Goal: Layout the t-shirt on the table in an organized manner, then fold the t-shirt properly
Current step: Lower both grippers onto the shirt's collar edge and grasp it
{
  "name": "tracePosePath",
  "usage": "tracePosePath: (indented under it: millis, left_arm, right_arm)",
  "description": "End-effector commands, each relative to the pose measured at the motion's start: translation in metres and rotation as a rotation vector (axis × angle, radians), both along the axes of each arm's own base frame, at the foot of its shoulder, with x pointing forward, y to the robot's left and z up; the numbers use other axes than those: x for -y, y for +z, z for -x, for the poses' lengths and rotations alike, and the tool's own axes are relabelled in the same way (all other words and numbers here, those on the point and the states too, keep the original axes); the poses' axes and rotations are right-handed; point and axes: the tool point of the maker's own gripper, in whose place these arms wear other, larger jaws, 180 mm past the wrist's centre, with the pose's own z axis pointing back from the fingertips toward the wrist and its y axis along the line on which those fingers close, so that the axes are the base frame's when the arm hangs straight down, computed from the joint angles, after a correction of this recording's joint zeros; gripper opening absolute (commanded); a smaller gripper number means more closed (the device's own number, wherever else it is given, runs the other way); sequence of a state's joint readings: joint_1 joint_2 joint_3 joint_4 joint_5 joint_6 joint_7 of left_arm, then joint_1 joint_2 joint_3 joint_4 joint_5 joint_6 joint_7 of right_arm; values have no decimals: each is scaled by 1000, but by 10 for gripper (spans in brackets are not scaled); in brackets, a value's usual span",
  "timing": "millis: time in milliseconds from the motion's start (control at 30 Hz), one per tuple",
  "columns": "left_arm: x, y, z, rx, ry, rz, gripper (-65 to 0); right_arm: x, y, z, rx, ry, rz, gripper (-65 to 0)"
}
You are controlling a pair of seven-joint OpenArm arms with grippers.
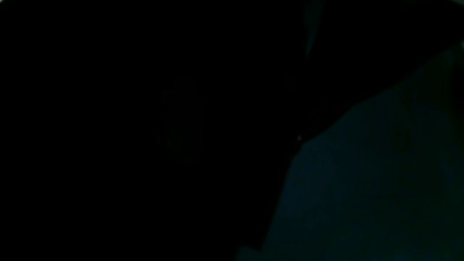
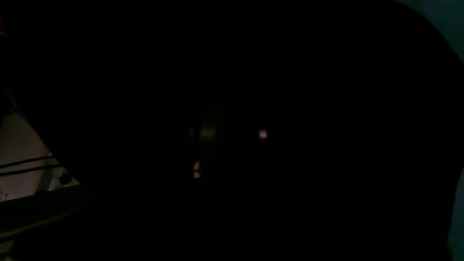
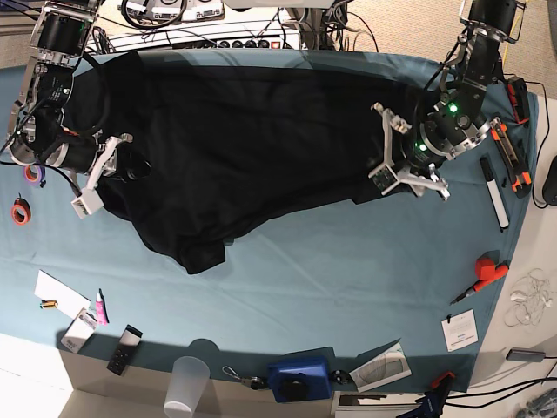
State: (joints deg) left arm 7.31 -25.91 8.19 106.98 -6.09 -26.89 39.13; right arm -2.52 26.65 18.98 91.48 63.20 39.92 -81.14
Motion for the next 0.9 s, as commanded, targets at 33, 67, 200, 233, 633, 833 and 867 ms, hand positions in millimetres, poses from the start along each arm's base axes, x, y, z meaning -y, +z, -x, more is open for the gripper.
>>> tracePosePath:
  millis: [33, 67, 200, 233, 633, 833, 867]
  left_arm:
    - [0, 14, -10, 52, 12, 28, -345]
    - [0, 15, -11, 57, 16, 32, -365]
    - [0, 15, -11, 58, 13, 33, -476]
    - [0, 15, -11, 57, 14, 31, -492]
    - [1, 16, -12, 71, 7, 34, -384]
    - [1, 16, -12, 72, 11, 34, -460]
    - [1, 16, -12, 72, 11, 34, -489]
  right_arm:
    - [-3, 13, -9, 52, -1, -21, -516]
    - [-5, 12, -9, 52, -1, -30, -516]
    - [-13, 10, -9, 52, -3, -55, -516]
    - [-15, 9, -9, 52, -3, -60, -516]
    - [-20, 7, -9, 52, -4, -79, -516]
    - [-20, 7, -9, 52, -4, -79, -516]
    - [-20, 7, -9, 52, -4, -79, -516]
